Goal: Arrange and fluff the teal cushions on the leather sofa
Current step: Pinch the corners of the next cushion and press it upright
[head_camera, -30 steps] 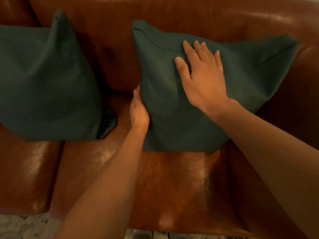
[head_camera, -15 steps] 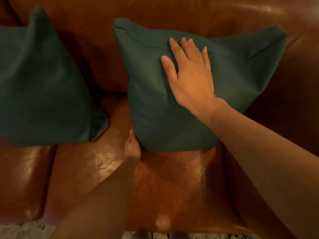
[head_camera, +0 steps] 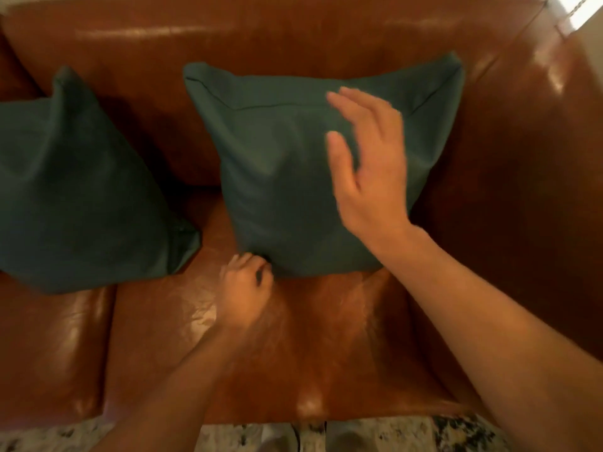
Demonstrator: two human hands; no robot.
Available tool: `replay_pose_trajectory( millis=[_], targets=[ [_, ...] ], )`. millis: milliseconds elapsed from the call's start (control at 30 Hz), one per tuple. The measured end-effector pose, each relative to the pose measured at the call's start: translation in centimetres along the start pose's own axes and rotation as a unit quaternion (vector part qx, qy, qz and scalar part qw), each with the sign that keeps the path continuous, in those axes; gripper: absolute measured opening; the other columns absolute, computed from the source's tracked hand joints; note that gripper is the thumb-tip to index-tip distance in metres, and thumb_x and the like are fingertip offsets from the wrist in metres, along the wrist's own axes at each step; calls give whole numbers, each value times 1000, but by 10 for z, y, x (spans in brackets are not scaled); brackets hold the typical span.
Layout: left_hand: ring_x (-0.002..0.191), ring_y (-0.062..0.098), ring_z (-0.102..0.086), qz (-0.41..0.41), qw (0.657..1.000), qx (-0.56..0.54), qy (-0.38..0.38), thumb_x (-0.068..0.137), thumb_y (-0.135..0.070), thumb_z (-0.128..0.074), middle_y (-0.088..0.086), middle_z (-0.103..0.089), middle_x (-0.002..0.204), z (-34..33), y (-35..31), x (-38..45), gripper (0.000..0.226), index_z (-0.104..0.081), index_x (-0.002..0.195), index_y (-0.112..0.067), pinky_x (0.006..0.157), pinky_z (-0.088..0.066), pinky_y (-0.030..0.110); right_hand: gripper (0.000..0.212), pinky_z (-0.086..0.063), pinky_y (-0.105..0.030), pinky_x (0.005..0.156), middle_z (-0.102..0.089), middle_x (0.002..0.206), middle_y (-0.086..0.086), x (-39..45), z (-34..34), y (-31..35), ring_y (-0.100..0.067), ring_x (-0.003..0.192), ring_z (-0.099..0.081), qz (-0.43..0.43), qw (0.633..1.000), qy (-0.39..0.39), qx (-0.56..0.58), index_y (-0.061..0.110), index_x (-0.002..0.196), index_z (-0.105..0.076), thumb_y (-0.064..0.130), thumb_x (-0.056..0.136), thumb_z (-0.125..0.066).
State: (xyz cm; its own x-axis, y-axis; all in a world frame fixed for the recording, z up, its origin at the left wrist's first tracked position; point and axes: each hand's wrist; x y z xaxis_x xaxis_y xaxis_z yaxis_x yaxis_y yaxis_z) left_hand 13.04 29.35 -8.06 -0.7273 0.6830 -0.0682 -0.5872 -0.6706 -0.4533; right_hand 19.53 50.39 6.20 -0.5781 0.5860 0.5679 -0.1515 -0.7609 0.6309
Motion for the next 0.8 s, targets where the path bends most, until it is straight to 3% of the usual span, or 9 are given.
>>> replay_pose_trajectory(
  millis=[133,200,267,367,467,533,600,733,800],
  targets=[
    [77,25,-55,-210,975,-27,-72,90,-25,-52,3,-61,75,37,-94,22,21,-63,75,-15,66,-41,40,28,-45,-42,97,-57,115,-2,-29,51,-49,-19,109,-56,-203,961,-182,49,6,118,-59,17,98,-44],
    [79,27,-56,-286,952,-38,-100,90,-22,-55,4,-63,81,52,-135,41,17,-66,81,-14,67,-41,41,34,-43,-25,101,-55,123,2,-27,60,-69,-5,114,-53,-304,931,-192,63,9,128,-55,21,100,-41],
    [85,27,-55,-320,936,-41,-139,88,-22,-58,6,-64,91,64,-173,66,15,-68,92,-11,71,-41,40,40,-37,-23,108,-50,134,2,-13,59,-84,-5,126,-47,-298,940,-153,58,11,137,-49,24,102,-39],
    [108,26,-53,-288,943,-22,-167,87,-33,-57,8,-60,119,75,-219,108,37,-63,116,-12,87,-40,37,45,-27,-23,115,-42,147,2,17,44,-96,-7,136,-36,-347,918,-143,128,16,146,-40,31,104,-31],
    [143,25,-26,-224,970,63,-67,92,-59,-39,8,-30,155,72,-245,144,73,-31,148,-15,116,-20,38,47,-36,-32,112,-53,140,-2,27,31,-115,-15,130,-48,-512,775,-197,314,15,138,-51,40,105,-30],
    [149,24,-9,-196,973,121,-1,88,-73,-27,7,-14,161,59,-242,159,88,-13,154,-16,121,-5,41,43,-44,-33,104,-66,115,-1,14,23,-127,-17,112,-60,-557,745,-135,340,16,116,-63,43,104,-32],
    [148,25,-11,-171,970,172,25,85,-78,-20,9,-19,160,49,-226,164,94,-16,153,-14,121,-3,45,39,-44,-28,100,-67,110,1,-14,12,-132,-14,106,-61,-592,741,-83,306,24,110,-63,45,103,-32],
    [147,24,-18,-155,971,183,10,88,-74,-15,7,-31,156,52,-197,167,86,-31,149,-16,121,-5,44,56,-34,-23,100,-51,140,-3,-93,-9,-138,-19,132,-45,-685,676,21,270,14,141,-47,50,102,-28],
    [147,23,-18,-156,973,172,9,90,-72,-15,6,-32,155,57,-189,167,82,-34,148,-18,121,-5,43,55,-33,-27,105,-49,143,-3,-118,-18,-143,-21,133,-43,-697,681,46,220,17,142,-47,50,103,-26]
  ],
)
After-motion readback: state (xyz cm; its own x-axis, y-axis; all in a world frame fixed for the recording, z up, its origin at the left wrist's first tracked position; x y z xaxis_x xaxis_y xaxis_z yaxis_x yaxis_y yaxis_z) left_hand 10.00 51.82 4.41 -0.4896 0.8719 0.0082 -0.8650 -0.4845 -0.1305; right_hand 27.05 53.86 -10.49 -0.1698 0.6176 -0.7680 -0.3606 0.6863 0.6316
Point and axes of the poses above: each hand's wrist, its own x-axis towards the middle knuckle, its own z-axis out of the back of the hand, y = z × x
